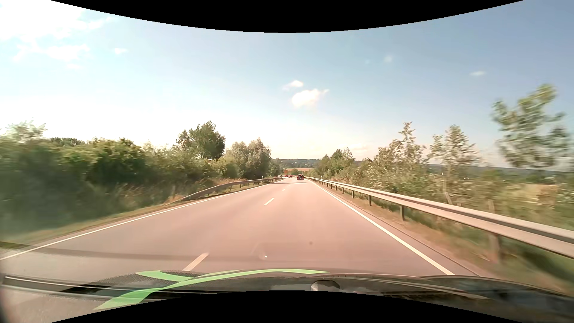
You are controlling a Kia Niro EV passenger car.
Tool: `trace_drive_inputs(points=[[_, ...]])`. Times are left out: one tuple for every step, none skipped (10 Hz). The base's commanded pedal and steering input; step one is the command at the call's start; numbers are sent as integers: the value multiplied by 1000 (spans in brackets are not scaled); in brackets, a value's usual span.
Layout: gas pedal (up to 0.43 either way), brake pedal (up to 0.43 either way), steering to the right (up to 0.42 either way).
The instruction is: Follow the waypoints while adhering to traffic rules and regulations
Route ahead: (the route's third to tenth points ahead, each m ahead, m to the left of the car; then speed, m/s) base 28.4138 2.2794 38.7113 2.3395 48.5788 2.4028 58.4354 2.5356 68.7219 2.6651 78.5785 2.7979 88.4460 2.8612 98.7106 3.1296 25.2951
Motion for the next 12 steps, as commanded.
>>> trace_drive_inputs(points=[[0,0,0],[0,0,0],[0,0,0],[0,0,0],[0,0,0],[0,0,0],[0,0,0],[0,0,0],[0,0,0],[0,0,0],[0,0,0],[0,0,0]])
